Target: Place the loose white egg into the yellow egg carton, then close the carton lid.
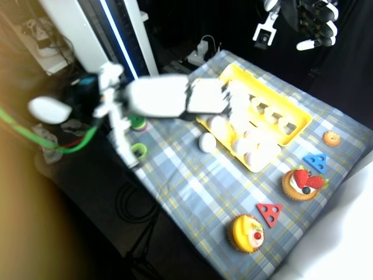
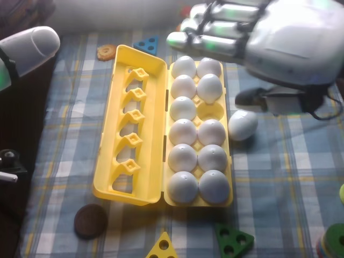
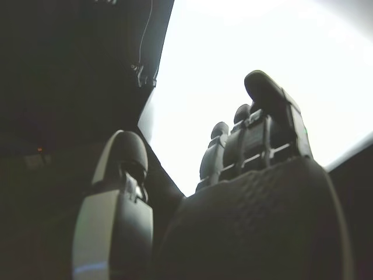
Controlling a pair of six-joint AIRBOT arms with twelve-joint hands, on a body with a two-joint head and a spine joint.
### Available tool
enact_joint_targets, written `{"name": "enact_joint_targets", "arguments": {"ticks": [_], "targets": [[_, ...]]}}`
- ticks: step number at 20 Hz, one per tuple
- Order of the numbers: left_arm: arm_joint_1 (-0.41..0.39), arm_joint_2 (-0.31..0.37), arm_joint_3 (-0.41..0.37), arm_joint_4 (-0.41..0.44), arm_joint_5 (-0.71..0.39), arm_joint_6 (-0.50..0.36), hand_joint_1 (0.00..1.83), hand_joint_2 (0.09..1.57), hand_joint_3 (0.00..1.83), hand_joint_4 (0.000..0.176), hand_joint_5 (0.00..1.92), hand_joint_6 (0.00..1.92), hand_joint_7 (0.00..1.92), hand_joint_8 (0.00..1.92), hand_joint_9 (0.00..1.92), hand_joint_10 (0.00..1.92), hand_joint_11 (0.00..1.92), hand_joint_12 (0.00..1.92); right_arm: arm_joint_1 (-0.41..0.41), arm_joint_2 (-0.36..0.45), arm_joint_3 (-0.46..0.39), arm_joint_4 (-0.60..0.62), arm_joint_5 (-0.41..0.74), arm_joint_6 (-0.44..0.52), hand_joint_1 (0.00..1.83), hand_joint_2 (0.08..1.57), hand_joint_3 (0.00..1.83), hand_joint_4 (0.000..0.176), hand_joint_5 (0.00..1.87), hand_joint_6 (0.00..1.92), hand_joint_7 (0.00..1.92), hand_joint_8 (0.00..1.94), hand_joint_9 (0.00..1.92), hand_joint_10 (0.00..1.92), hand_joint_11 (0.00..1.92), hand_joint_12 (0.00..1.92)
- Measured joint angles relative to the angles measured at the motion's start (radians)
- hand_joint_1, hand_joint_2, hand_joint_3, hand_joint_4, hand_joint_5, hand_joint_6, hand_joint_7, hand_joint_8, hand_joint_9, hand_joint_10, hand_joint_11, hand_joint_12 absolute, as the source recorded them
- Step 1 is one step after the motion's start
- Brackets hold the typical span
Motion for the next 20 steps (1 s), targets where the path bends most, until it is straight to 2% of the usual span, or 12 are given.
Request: {"name": "enact_joint_targets", "arguments": {"ticks": [1,2,3,5,6,11,12,14,16,18,19,20], "targets": [[0.0,0.0,0.002,-0.002,0.004,0.0,0.52,1.22,0.0,0.122,0.0,0.0,0.0,0.0,0.0,0.0,0.0,1.92,0.005,-0.01,0.013,0.004,-0.017,0.001,1.18,1.25,0.04,0.0,0.77,1.28,0.61,1.55,0.45,1.73,0.3,1.92],[0.0,0.0,0.002,-0.004,0.004,0.0,0.54,1.22,0.0,0.119,0.0,0.0,0.0,0.0,0.0,0.0,0.0,1.92,0.007,-0.011,0.023,0.006,-0.035,0.006,1.1,1.25,0.03,0.0,0.73,1.39,0.39,1.31,0.15,1.56,0.06,1.92],[0.0,-0.001,0.003,-0.006,0.005,0.0,0.53,1.23,0.0,0.115,0.0,0.0,0.0,0.0,0.0,0.0,0.0,1.92,0.007,-0.01,0.03,0.014,-0.058,0.008,1.14,1.29,0.02,0.0,0.78,1.44,0.48,1.49,0.17,1.6,0.01,1.92],[0.0,-0.005,0.004,-0.008,0.003,0.0,0.51,1.23,0.01,0.114,0.0,0.0,0.0,0.0,0.0,0.0,0.0,1.92,0.008,-0.009,0.029,0.013,-0.06,0.009,1.09,1.26,0.0,0.0,0.73,1.4,0.27,0.91,0.02,1.16,0.0,1.92],[0.0,-0.005,0.003,0.003,0.004,0.0,0.5,1.23,0.0,0.109,0.0,0.0,0.0,0.0,0.0,0.0,0.0,1.92,0.008,-0.01,0.027,0.009,-0.056,0.009,1.15,1.29,0.0,0.0,0.78,1.36,0.46,1.49,0.22,1.58,0.16,1.92],[0.0,-0.005,0.004,-0.01,0.003,0.0,0.48,1.23,0.0,0.104,0.0,0.0,0.0,0.0,0.0,0.0,0.0,1.92,0.008,-0.013,0.028,0.008,-0.057,0.011,1.15,1.31,0.0,0.0,0.77,1.47,0.5,1.56,0.17,1.56,0.01,1.92],[0.0,-0.005,0.004,-0.009,0.003,0.0,0.49,1.22,0.0,0.109,0.0,0.0,0.0,0.0,0.0,0.0,0.0,1.92,0.008,-0.013,0.027,0.008,-0.055,0.011,1.14,1.32,0.0,0.0,0.76,1.5,0.48,1.55,0.14,1.5,0.0,1.92],[0.0,-0.005,0.004,-0.006,0.003,0.0,0.49,1.23,0.0,0.101,0.0,0.0,0.0,0.0,0.0,0.0,0.0,1.92,0.008,-0.012,0.028,0.008,-0.055,0.011,1.09,1.26,0.0,0.0,0.73,1.39,0.3,0.97,0.02,1.28,0.0,1.92],[0.0,-0.005,0.004,-0.006,0.001,0.0,0.5,1.23,0.0,0.1,0.0,0.0,0.0,0.0,0.0,0.0,0.0,1.92,0.008,-0.012,0.028,0.008,-0.055,0.011,1.09,1.25,0.0,0.0,0.75,1.36,0.37,0.94,0.07,1.35,0.0,1.92],[0.0,-0.006,0.004,-0.006,0.0,0.0,0.48,1.24,0.01,0.103,0.0,0.0,0.0,0.0,0.0,0.0,0.0,1.92,0.008,-0.013,0.026,0.008,-0.055,0.011,1.12,1.3,0.0,0.0,0.7,1.41,0.59,1.6,0.38,1.66,0.28,1.92],[0.0,-0.005,0.004,-0.007,-0.002,0.0,0.47,1.23,0.0,0.108,0.0,0.0,0.0,0.0,0.0,0.0,0.0,1.92,0.008,-0.012,0.019,0.019,-0.054,0.011,1.18,1.25,0.0,0.0,0.25,0.91,0.38,1.31,0.32,1.58,0.29,1.92],[0.0,-0.005,0.003,-0.007,-0.002,0.0,0.46,1.23,0.0,0.108,0.0,0.0,0.0,0.0,0.0,0.0,0.0,1.92,0.008,-0.012,0.013,0.029,-0.055,0.011,1.16,1.19,0.0,0.0,0.15,0.57,0.26,0.85,0.13,1.26,0.06,1.9]]}}
